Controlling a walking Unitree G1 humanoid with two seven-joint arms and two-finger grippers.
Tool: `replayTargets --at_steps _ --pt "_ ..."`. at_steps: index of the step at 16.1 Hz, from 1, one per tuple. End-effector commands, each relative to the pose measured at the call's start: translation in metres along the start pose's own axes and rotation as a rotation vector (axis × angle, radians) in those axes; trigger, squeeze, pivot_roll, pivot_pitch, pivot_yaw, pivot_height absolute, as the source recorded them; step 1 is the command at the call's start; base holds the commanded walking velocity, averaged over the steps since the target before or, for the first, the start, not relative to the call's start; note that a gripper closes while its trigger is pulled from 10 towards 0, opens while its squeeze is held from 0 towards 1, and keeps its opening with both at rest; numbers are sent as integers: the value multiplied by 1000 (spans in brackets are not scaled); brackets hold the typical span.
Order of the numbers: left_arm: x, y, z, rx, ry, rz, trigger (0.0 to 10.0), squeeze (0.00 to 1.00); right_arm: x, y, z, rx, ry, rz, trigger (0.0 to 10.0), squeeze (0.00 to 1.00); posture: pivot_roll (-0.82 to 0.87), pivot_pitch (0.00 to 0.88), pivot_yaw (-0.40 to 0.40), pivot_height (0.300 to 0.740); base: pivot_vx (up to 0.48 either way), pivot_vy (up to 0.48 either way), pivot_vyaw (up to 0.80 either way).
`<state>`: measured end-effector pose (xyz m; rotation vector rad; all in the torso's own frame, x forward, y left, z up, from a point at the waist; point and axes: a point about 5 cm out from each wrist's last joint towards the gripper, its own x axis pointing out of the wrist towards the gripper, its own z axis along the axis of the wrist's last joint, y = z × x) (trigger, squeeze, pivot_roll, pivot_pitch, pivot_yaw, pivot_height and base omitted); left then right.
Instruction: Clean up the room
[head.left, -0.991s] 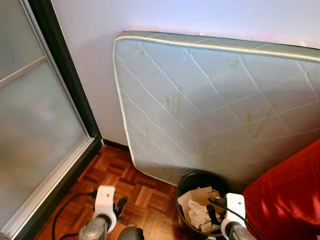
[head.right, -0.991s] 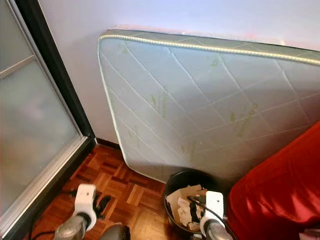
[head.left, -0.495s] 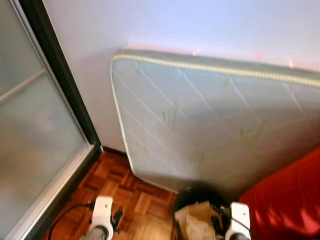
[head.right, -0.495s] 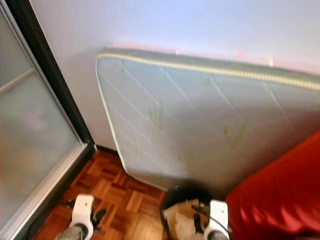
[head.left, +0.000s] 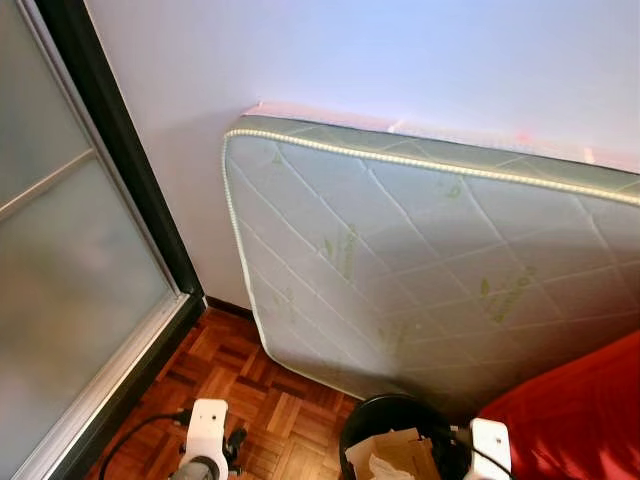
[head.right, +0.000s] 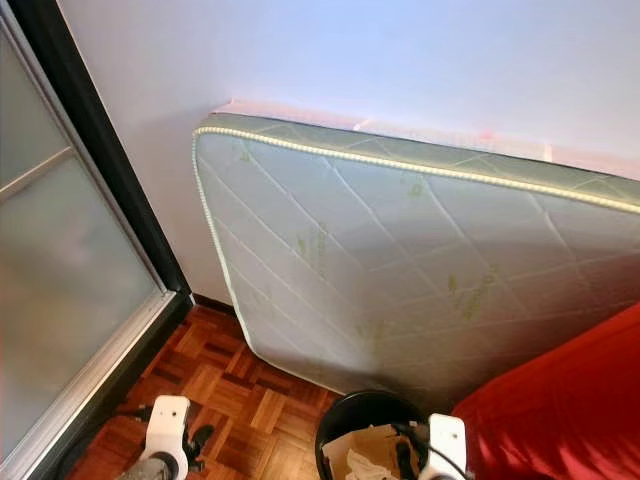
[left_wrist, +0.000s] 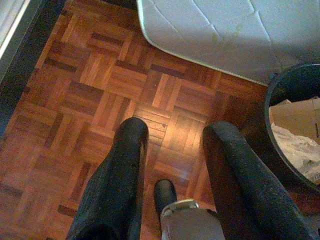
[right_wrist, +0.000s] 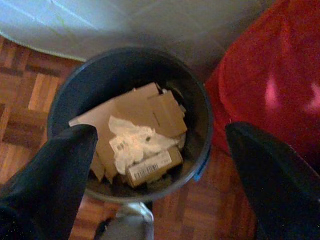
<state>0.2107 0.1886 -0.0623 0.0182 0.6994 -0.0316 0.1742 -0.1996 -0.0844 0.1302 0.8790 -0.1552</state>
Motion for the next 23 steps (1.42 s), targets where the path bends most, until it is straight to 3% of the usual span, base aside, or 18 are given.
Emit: replayTargets --at_steps 1,8,14,23 --pt "-2 1 -9 13 44 0 10000 0 -2 -5 -7 -8 32 -1 10000 0 75 0 -14 740 0 0 0" --pt "-2 2 -10 -14 55 6 10000 0 -8 -15 -22 -33 89 12 10000 0 75 0 -11 740 0 0 0" --pt "-3 3 -12 -7 67 6 10000 0 -5 -4 -21 -25 103 25 10000 0 80 0 -5 740 0 414 0" --pt "-5 3 -18 2 94 -1 10000 0 -5 -1 -22 -39 120 34 10000 0 80 0 -4 740 0 148 0"
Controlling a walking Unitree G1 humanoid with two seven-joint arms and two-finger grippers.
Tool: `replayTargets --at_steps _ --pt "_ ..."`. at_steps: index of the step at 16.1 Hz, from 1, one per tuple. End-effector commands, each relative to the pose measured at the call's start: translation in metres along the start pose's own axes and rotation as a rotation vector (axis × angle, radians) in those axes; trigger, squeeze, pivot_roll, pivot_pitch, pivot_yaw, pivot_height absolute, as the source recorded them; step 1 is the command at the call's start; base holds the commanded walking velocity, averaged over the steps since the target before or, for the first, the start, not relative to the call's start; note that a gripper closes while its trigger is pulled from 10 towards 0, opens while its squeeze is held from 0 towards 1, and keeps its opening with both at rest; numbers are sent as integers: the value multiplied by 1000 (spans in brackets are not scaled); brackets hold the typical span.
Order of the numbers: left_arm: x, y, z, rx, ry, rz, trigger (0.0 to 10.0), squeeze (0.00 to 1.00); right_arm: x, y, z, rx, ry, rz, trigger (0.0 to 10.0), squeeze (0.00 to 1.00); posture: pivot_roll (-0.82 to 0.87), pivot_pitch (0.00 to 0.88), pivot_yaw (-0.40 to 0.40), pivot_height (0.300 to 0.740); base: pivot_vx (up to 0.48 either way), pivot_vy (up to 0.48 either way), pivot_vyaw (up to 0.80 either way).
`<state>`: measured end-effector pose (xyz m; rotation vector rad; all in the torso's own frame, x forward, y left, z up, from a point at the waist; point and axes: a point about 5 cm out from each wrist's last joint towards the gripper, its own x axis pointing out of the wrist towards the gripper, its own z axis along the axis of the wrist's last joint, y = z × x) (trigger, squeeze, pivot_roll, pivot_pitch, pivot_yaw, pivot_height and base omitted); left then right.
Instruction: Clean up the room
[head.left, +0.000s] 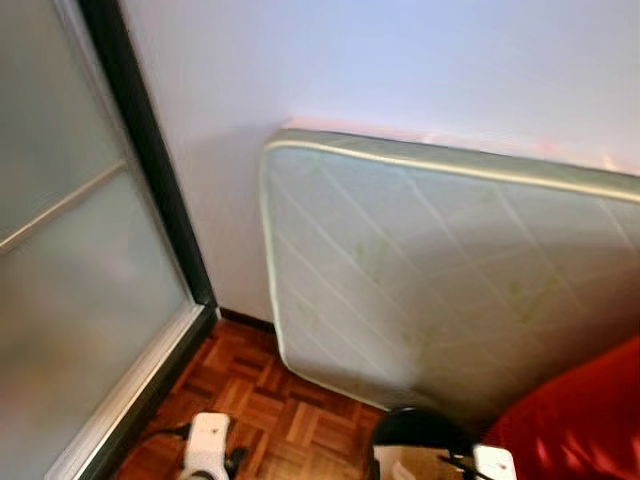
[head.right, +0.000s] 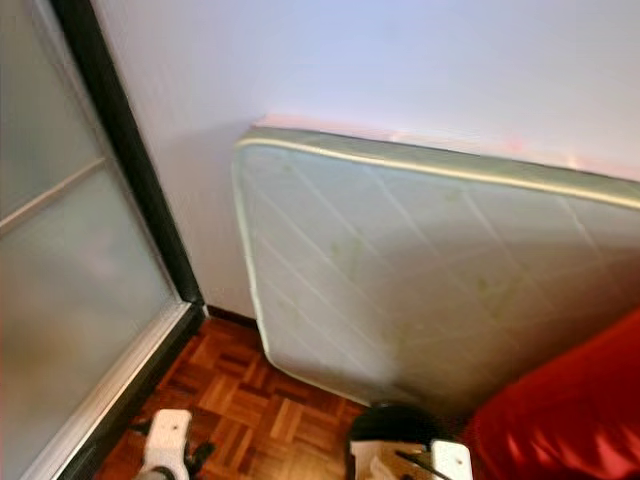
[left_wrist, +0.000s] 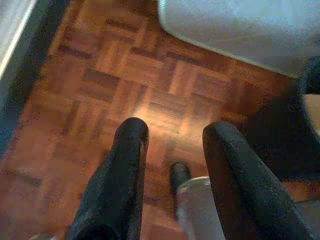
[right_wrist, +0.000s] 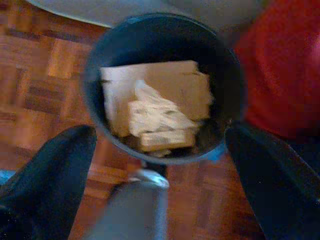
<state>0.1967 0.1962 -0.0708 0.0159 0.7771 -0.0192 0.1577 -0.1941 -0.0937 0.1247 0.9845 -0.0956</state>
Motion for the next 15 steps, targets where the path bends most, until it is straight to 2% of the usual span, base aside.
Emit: replayTargets --at_steps 1,8,15 --pt "0 -4 -2 10 17 -12 10000 0 -1 -3 -3 -5 13 -7 10000 0 78 0 -3 740 0 0 0" --pt "0 -5 -4 -5 20 -28 10000 0 -1 -2 -4 -17 22 3 10000 0 80 0 -2 740 0 0 0" --pt "-1 -3 -5 -1 27 -31 10000 0 -1 -2 -5 -26 33 12 10000 0 79 0 1 740 285 0 0"
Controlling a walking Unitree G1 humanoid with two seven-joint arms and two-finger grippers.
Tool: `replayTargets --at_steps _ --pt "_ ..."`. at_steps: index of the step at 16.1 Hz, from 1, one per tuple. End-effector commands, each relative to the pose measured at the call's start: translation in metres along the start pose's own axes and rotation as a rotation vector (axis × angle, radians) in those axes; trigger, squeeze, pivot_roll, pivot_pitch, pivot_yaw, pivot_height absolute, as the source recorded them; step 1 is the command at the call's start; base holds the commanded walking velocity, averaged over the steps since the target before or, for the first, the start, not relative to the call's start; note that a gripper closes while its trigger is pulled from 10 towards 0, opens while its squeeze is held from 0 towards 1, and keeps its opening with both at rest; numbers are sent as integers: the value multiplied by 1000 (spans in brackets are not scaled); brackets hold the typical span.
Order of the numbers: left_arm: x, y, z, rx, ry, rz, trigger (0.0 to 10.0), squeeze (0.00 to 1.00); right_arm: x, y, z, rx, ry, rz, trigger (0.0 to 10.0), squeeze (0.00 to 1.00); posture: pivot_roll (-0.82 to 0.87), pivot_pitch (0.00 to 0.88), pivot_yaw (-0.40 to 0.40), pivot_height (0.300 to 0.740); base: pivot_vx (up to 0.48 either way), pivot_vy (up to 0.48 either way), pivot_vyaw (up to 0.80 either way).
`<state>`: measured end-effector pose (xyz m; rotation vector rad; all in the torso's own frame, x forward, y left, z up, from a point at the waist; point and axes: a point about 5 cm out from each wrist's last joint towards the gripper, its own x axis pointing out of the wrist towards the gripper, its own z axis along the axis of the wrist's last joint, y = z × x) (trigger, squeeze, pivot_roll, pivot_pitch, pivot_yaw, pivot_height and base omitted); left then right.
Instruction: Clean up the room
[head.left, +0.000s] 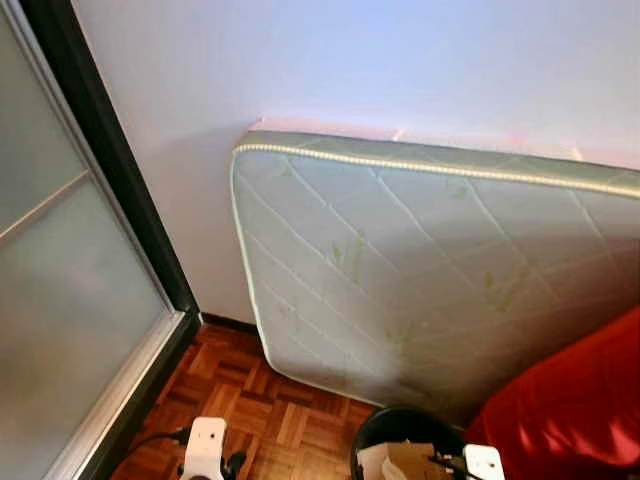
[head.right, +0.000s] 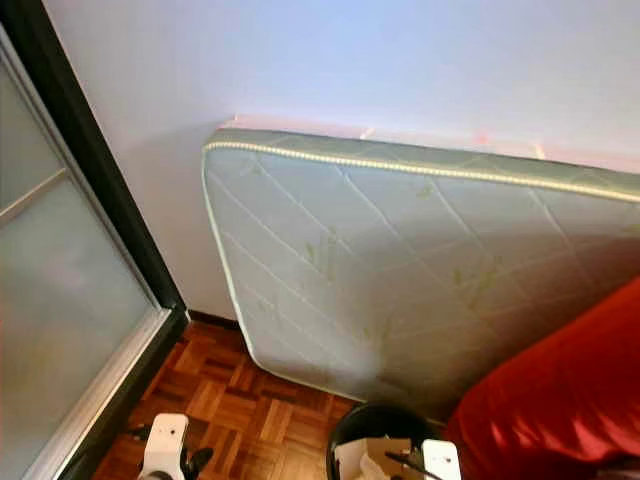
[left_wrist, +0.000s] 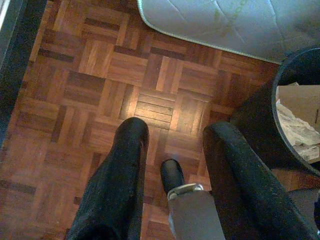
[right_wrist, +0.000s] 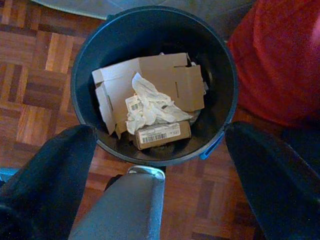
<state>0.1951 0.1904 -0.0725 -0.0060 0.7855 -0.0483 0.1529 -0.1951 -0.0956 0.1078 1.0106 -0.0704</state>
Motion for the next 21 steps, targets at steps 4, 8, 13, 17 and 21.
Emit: replayTargets --at_steps 4,8,13,17,21 --pt "0 2 0 13 12 1 10000 0 0 0 0 -9 11 5 10000 0 79 0 1 740 308 0 0" --pt "1 0 3 22 0 -3 10000 0 0 0 -1 -15 13 7 10000 0 79 0 1 740 140 0 0" --pt "1 -1 4 22 -9 -9 10000 0 0 0 -1 -19 15 10 10000 0 82 0 0 740 0 0 0" --pt "1 -1 2 30 -1 -13 10000 0 0 0 -1 -12 14 6 10000 0 77 0 3 740 0 0 0" --pt "0 -3 -1 41 7 -23 10000 0 0 0 -3 33 8 -9 10000 0 74 0 7 740 0 0 0"
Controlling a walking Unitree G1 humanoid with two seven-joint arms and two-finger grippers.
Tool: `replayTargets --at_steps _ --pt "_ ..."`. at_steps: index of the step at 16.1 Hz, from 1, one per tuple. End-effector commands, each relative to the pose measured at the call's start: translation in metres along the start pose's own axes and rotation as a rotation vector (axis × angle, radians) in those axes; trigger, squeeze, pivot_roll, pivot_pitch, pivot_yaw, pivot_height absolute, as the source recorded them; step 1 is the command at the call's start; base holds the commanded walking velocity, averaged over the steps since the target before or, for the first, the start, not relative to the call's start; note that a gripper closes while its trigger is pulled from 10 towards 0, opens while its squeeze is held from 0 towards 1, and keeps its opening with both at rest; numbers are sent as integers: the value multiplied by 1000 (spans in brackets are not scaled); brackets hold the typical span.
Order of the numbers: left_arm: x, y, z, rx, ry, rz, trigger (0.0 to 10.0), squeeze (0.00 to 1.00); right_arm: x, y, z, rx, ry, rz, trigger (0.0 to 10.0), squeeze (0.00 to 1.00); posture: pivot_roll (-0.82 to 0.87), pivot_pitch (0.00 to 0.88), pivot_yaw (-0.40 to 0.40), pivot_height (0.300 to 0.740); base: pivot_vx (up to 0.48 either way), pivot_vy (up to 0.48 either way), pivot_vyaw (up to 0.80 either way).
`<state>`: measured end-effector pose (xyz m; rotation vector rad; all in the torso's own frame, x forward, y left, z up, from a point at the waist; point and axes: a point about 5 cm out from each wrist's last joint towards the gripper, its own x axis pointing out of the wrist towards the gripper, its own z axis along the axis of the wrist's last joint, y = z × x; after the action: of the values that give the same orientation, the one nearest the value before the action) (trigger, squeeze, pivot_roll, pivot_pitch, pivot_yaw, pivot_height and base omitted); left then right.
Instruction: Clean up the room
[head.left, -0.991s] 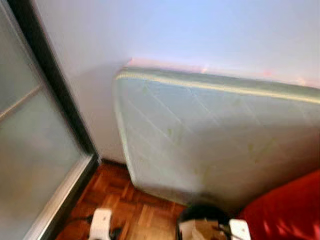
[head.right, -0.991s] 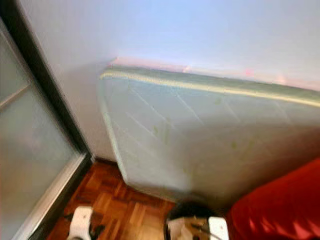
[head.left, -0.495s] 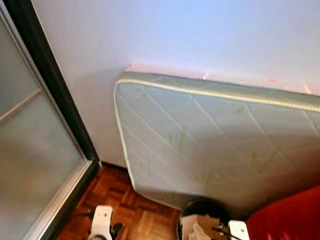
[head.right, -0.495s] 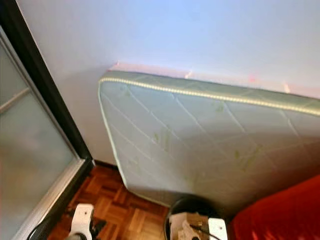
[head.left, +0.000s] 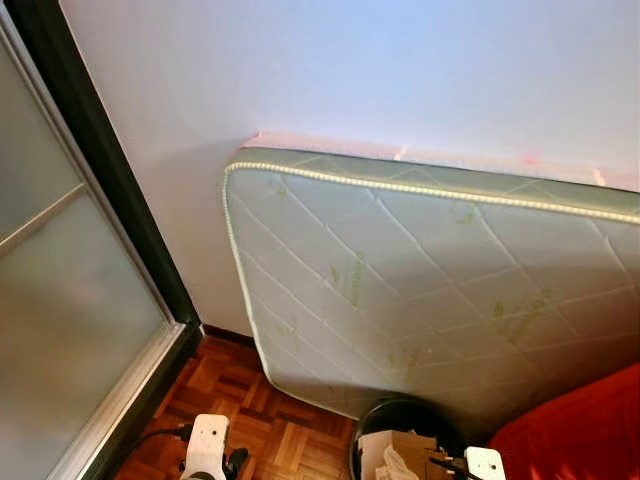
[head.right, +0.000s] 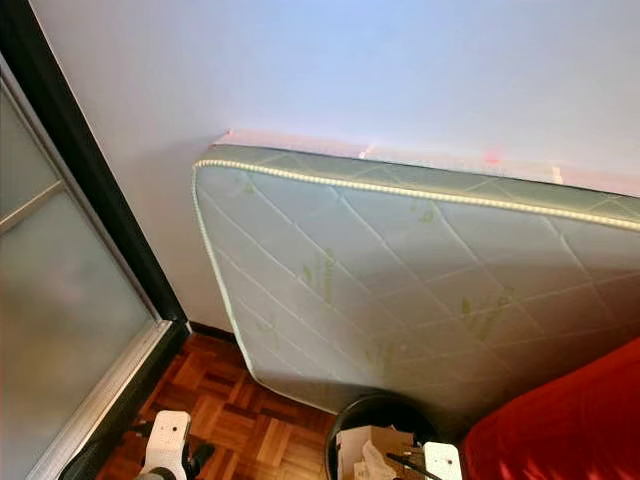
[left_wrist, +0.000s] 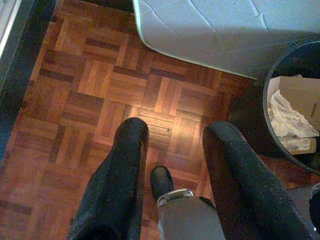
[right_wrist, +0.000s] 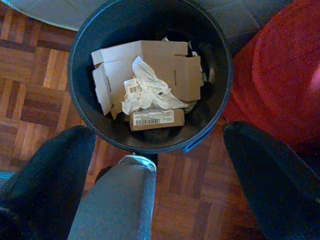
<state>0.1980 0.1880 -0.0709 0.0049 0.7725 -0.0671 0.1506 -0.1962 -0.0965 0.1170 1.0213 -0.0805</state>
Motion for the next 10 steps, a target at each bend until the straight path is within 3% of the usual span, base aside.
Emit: replayTargets --at_steps 1,10 --pt "-1 -1 -5 25 23 -12 10000 0 0 1 -1 17 -1 -3 10000 0 74 0 8 740 0 0 0" --pt "-3 0 -10 20 40 -3 10000 0 0 2 1 27 -5 21 10000 0 74 0 6 740 0 0 0"
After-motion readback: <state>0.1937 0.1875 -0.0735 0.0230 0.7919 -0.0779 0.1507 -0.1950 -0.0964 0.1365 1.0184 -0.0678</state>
